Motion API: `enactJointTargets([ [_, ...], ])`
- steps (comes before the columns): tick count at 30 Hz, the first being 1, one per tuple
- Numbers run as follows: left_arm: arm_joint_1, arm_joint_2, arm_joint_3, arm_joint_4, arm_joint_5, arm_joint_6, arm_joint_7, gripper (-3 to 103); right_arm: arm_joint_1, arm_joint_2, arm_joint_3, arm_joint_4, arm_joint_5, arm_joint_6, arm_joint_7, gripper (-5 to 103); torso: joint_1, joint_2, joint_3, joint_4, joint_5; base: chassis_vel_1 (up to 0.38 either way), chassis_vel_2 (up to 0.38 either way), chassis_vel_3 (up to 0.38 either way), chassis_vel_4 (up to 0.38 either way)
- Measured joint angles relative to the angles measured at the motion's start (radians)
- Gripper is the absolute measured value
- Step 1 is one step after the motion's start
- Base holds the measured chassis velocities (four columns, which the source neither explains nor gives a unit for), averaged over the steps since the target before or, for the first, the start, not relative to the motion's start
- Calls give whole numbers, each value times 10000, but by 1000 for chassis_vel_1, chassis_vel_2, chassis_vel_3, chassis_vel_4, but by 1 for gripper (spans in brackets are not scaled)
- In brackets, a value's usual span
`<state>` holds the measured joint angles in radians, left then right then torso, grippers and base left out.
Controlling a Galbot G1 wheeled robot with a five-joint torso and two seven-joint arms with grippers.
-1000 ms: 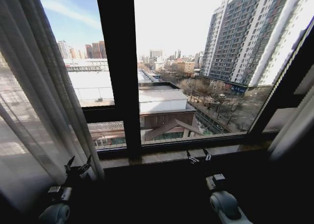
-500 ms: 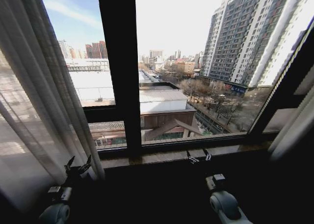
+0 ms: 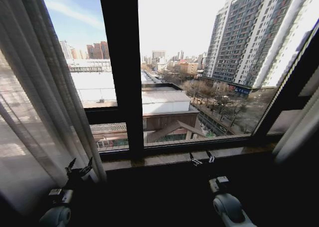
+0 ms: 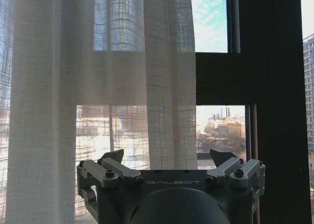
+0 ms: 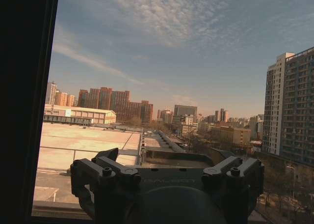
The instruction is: Open the curtains by pulling them apart, changing their state from closed to fully open.
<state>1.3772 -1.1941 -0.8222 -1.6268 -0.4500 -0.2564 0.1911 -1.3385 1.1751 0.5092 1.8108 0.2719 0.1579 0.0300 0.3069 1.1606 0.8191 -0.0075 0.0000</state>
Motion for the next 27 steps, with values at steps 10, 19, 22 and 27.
enactJointTargets([
  [10, 0, 0, 0, 0, 0, 1, 0, 99, 0, 0, 0, 0, 0, 0, 0, 100, 1, 0, 0, 0, 0, 0, 0, 0, 0],
  [19, 0, 0, 0, 0, 0, 0, 0, 99, 0, 0, 0, 0, 0, 0, 0, 100, 0, 0, 0, 0, 0, 0, 0, 0, 0],
  [22, 0, 0, 0, 0, 0, 0, 0, 99, 1, 0, 0, 0, 0, 0, 0, 100, 0, 0, 0, 0, 0, 0, 0, 0, 0],
  [27, 0, 0, 0, 0, 0, 0, 0, 99, 1, 0, -1, 0, 0, 0, 0, 100, 0, 0, 0, 0, 0, 0, 0, 0, 0],
])
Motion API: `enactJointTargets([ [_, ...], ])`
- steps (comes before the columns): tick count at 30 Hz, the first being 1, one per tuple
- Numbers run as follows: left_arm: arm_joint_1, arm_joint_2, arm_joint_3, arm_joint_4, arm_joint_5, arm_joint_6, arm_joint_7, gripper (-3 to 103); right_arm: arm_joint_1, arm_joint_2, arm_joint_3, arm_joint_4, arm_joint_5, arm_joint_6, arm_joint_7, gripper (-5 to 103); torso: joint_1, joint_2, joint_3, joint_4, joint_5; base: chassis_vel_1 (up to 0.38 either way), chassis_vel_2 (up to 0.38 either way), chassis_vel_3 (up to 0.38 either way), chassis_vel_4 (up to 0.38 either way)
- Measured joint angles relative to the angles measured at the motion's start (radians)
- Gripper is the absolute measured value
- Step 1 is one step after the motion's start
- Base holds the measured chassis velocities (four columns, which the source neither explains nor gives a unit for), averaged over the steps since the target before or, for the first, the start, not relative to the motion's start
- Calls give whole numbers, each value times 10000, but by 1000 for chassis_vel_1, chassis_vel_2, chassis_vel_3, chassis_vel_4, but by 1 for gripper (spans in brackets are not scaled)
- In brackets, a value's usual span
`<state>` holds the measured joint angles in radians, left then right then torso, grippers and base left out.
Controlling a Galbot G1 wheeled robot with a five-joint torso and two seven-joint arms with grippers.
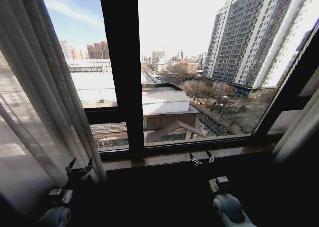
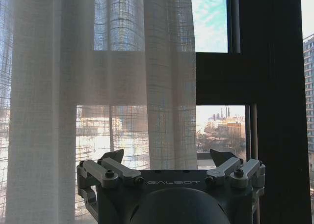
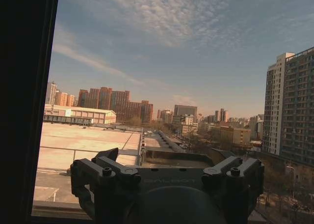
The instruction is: Open the curtains by pulling them apart, changing their state from closed to fully open.
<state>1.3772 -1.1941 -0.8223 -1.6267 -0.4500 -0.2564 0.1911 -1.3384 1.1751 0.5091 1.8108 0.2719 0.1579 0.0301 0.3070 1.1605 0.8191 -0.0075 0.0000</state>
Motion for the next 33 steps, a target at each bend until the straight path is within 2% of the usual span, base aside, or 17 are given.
enactJointTargets([
  [33, 0, 0, 0, 0, 0, 0, 0, 99, 0, 0, 0, 0, 0, 0, 0, 100, 0, -1, 0, 0, 0, 0, 0, 0, 0],
])
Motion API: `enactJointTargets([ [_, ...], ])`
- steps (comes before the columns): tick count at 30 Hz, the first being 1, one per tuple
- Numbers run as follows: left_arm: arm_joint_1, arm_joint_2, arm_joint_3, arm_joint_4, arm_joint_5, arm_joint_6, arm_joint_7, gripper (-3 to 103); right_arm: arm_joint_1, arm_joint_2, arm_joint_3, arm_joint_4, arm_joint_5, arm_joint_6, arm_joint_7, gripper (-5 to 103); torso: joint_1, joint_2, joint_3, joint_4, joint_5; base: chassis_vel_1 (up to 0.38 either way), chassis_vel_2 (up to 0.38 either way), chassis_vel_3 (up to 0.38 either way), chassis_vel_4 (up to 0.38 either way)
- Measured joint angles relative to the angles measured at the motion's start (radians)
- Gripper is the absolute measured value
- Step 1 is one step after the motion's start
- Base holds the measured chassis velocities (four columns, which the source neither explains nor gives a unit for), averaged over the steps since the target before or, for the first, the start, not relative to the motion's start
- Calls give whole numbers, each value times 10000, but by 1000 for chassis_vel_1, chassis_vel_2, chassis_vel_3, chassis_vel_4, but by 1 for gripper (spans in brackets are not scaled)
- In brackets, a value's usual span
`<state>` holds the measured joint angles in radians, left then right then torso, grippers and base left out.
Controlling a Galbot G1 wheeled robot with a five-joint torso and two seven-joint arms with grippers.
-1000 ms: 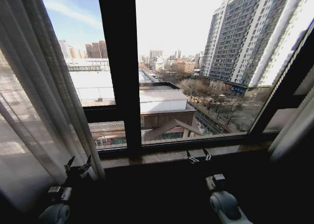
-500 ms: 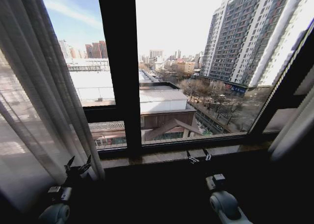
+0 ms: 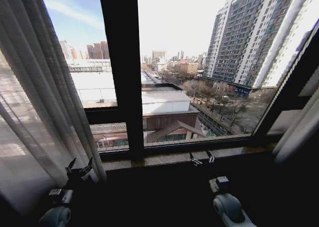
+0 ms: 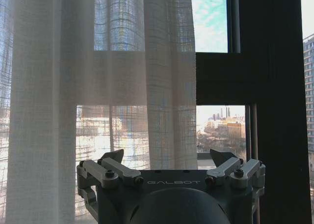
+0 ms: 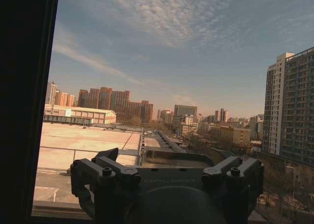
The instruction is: Open the curtains by pulling them apart, changing their state from closed to fully open.
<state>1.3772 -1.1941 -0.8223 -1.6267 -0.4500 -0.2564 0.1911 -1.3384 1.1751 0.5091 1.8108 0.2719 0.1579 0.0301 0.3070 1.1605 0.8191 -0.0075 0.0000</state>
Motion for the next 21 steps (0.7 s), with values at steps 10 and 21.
enactJointTargets([
  [10, 0, 0, 0, 0, 0, 0, 0, 99, 0, 0, 0, 0, 0, 0, 0, 100, 0, 1, 0, 0, 0, 0, 0, 0, 0],
  [21, 0, 0, 0, 0, 0, 0, 0, 99, 0, 0, 0, 0, 0, 0, 0, 100, 0, 0, 0, 0, 0, 0, 0, 0, 0],
])
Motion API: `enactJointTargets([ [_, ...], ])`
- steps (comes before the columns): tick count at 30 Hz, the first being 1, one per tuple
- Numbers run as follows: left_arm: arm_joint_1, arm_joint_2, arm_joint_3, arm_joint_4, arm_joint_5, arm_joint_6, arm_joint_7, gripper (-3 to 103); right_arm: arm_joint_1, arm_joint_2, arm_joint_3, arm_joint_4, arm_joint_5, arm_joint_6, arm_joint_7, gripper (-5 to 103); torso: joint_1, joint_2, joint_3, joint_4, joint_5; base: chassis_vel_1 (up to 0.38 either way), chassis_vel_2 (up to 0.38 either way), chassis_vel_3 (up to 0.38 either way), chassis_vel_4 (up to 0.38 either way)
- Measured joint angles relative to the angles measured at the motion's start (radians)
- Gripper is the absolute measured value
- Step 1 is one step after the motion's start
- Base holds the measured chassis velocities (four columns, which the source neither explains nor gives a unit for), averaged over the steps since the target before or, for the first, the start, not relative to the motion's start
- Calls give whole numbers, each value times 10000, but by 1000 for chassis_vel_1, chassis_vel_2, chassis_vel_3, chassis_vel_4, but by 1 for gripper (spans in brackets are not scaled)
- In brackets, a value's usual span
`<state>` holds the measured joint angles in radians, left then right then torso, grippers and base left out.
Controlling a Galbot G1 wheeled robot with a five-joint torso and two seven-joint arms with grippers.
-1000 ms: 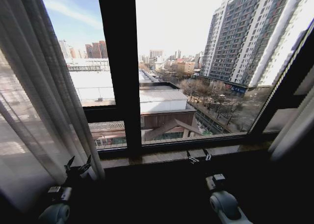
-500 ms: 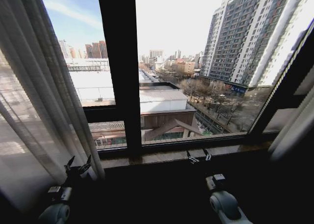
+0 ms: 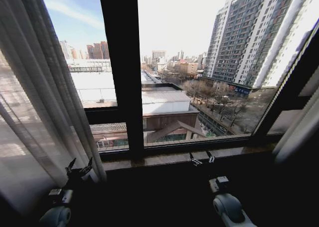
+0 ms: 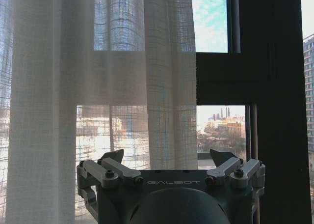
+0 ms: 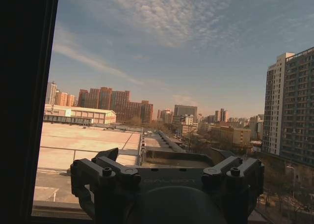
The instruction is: Open the curtains by pulling them apart, changing their state from closed to fully open.
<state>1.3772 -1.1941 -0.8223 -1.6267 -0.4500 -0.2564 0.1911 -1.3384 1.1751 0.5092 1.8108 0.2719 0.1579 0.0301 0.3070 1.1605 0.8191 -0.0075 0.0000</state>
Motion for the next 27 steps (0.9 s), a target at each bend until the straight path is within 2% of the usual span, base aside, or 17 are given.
enactJointTargets([
  [27, 0, 0, 0, 0, 0, 0, 0, 99, 0, 0, 0, 0, 0, 0, 0, 100, 0, 0, 0, 0, 0, 0, 0, 0, 0],
])
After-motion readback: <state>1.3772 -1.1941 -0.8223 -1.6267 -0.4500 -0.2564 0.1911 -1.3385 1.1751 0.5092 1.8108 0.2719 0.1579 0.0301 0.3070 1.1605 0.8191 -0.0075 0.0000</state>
